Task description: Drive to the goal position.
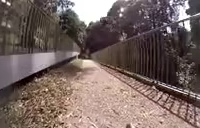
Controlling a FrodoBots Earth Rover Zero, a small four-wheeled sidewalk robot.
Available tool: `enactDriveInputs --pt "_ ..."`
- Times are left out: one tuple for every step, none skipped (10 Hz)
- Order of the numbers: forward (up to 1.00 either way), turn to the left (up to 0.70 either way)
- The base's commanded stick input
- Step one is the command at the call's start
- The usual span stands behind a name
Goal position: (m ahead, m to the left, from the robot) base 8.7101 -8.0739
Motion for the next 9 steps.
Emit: enactDriveInputs --pt "1.0 0.0" --pt "1.0 0.0" --pt "1.0 0.0" --pt "1.0 0.0" --pt "1.0 0.0" --pt "1.0 0.0" --pt "1.0 0.0" --pt "1.0 0.0" --pt "1.0 0.0"
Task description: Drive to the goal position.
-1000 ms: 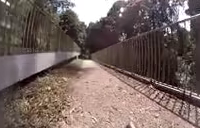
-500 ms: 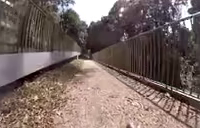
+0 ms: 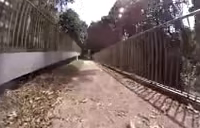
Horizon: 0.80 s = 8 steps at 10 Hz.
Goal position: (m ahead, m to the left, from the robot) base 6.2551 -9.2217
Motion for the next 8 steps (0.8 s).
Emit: enactDriveInputs --pt "1.0 0.0" --pt "1.0 0.0" --pt "1.0 0.0" --pt "1.0 0.0" --pt "1.0 0.0" --pt "1.0 0.37" --pt "1.0 0.3" --pt "1.0 0.0"
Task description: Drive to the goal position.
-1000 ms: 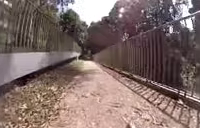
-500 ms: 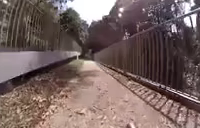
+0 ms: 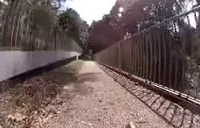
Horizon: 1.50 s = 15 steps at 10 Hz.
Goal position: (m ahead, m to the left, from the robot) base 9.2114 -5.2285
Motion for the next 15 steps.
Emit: enactDriveInputs --pt "1.0 0.0" --pt "1.0 0.0" --pt "1.0 0.0" --pt "1.0 0.0" --pt "1.0 0.0" --pt "1.0 0.0" --pt "1.0 0.0" --pt "1.0 0.0" --pt "1.0 0.0" --pt "1.0 0.0" --pt "1.0 0.0" --pt "1.0 0.0" --pt "1.0 0.0" --pt "1.0 0.0" --pt "1.0 0.0"
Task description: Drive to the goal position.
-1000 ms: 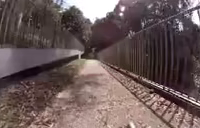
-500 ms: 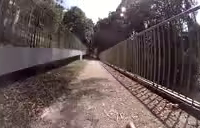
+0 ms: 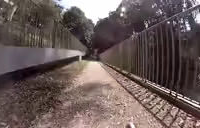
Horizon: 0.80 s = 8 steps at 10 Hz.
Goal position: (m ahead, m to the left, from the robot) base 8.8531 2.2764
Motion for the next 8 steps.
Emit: enactDriveInputs --pt "1.0 0.0" --pt "1.0 0.0" --pt "1.0 0.0" --pt "1.0 0.0" --pt "1.0 0.0" --pt "1.0 0.0" --pt "1.0 0.0" --pt "1.0 0.0"
